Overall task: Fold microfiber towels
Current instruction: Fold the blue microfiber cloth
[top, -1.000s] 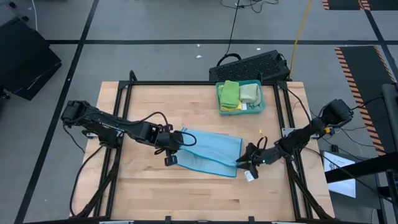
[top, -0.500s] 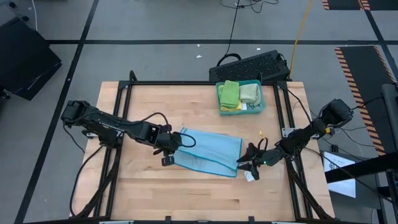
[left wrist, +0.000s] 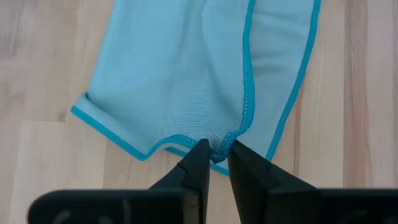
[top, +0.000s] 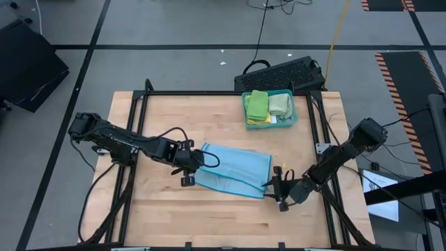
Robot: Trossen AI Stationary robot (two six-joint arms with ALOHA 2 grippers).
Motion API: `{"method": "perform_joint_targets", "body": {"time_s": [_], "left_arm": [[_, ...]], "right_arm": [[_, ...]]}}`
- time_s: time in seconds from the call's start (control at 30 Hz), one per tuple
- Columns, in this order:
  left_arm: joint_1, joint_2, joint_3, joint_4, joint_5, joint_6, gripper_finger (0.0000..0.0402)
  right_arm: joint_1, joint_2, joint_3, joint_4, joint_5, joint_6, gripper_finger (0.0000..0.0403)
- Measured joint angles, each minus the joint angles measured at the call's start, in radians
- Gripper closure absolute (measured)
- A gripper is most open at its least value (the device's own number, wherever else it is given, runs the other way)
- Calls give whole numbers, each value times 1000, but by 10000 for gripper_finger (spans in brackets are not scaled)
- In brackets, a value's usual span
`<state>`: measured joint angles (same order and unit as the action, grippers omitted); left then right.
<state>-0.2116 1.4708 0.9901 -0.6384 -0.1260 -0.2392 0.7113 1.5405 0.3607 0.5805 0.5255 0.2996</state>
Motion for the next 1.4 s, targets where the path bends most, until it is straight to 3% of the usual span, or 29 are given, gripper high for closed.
{"method": "perform_joint_targets", "body": {"time_s": [0.2, 0.6, 0.8, 1.17, 1.4], "left_arm": [[0, 0, 0, 0, -3, 1, 341], [0, 0, 0, 8, -6, 4, 343], [-14, -7, 0, 12, -5, 57, 394], [-68, -45, 0, 5, 0, 46, 396], [-108, -45, 0, -4, 2, 4, 394]], "right_arm": [[11, -5, 0, -22, 23, -51, 271], [9, -5, 0, -47, -2, -56, 396], [8, -10, 0, 6, 0, -51, 399], [9, -119, 0, 28, -7, -5, 401], [9, -119, 0, 21, -58, 38, 402]]}}
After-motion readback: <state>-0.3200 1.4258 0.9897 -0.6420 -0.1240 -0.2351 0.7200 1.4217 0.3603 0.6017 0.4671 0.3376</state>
